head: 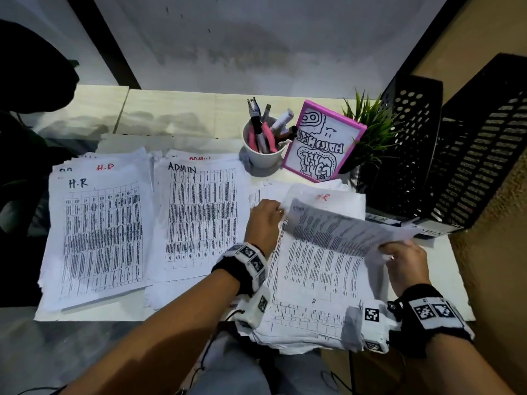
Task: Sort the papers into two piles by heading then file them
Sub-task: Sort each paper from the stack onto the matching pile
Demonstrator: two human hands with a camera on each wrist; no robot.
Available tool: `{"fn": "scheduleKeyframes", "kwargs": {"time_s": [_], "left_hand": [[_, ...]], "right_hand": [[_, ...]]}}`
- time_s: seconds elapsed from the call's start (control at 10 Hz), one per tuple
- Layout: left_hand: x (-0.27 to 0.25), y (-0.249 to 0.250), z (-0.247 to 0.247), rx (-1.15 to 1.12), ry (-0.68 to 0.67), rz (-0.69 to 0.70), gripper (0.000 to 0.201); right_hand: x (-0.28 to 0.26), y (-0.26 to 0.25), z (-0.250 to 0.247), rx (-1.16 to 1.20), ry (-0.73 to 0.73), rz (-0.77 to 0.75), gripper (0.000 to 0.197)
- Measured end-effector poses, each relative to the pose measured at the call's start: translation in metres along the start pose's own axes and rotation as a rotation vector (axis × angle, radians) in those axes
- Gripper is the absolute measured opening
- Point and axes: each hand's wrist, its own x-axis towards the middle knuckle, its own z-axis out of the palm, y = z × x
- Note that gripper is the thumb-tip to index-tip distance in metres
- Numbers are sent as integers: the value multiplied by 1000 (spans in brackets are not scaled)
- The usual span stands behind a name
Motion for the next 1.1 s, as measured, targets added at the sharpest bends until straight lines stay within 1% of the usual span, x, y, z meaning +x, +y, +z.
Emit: {"fn": "scheduleKeyframes", "kwargs": {"time_s": [0.1,0.2,0.3,0.4,0.5,0.6,0.7,0.8,0.9,1.0,1.1], "left_hand": [[-25,9,-14,-138,-112,16,18],[-47,9,-19,-202,-146,16,21],[-60,9,-20,-247,-111,2,24],[-69,17,-23,-302,-43,7,18],[-67,24,-28,-389,39,-48,13],[-58,27,-37,-467,121,-150,5],[-56,21,-50,-456,107,-192,27],[-55,12,-72,-362,121,-201,41],[-47,11,-112,-353,200,-220,38],[-39,2,-179,-314,305,-220,27],[-40,-34,-260,-269,464,-278,34]], "right_hand": [[4,7,-1,167,-108,43,45],[4,9,5,268,-195,132,46],[8,11,9,143,-131,121,57],[8,8,18,75,-112,80,60],[-4,-10,35,-7,-172,29,22],[-6,-16,50,-83,-141,-53,21],[-13,-24,71,14,-102,-86,20],[-17,-29,88,36,-129,-92,17],[-10,-25,96,-7,-147,-94,30],[-4,-12,96,-84,-142,-44,30],[0,6,87,-280,-45,-7,33]]}}
